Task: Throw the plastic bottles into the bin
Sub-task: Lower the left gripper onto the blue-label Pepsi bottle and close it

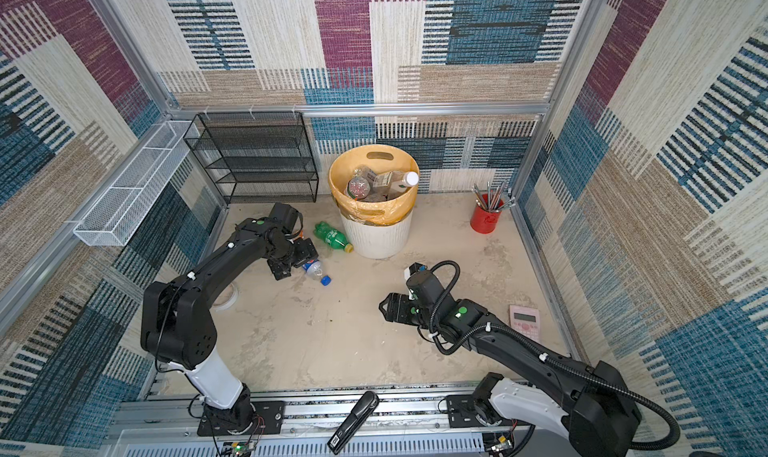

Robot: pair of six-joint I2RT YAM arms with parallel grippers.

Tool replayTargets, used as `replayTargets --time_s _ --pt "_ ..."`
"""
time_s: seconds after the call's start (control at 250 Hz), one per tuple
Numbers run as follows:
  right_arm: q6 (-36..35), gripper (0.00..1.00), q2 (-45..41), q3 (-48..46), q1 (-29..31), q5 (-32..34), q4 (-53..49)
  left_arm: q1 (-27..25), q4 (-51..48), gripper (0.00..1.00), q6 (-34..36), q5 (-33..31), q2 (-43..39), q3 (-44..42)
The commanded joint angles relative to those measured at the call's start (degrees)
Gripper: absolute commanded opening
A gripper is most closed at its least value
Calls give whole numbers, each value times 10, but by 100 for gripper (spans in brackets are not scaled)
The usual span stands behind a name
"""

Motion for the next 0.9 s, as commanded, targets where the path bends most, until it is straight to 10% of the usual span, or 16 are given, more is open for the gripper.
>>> replayTargets --time_s 0.0,0.896 --pt "-3 79 -4 1 -1 8 4 1 25 91 -22 -7 22 10" --pt "6 79 -35 -7 -1 22 -19 22 53 72 -42 -9 145 40"
